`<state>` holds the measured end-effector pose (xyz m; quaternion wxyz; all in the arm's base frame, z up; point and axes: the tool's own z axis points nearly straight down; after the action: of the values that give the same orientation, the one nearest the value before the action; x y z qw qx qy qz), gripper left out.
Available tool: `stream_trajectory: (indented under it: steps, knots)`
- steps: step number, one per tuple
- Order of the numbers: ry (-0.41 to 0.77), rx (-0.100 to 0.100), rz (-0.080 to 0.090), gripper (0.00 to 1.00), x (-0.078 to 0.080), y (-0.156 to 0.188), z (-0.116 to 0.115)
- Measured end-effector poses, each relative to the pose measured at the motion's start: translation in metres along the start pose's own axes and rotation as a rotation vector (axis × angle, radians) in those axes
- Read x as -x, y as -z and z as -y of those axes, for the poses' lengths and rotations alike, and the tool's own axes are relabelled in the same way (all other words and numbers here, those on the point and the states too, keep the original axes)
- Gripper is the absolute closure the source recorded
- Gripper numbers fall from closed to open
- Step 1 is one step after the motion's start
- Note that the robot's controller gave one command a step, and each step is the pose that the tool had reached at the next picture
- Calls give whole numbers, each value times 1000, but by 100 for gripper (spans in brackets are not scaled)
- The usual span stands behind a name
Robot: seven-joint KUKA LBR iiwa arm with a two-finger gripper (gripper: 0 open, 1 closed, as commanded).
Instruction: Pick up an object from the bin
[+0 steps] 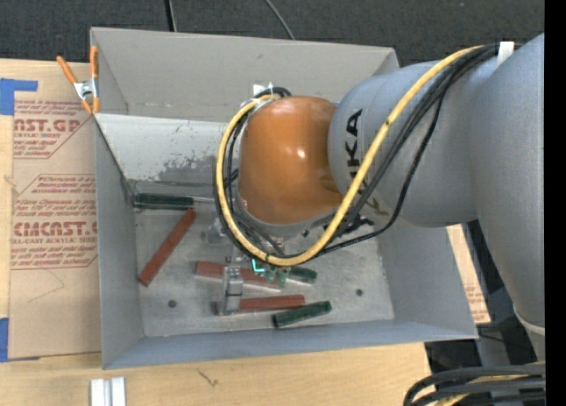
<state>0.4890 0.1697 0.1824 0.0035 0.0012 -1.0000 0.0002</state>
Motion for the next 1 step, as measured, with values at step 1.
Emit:
stream_trajectory:
  steps: [1]
  knots:
    - [-2,2,7,0,2,3,1]
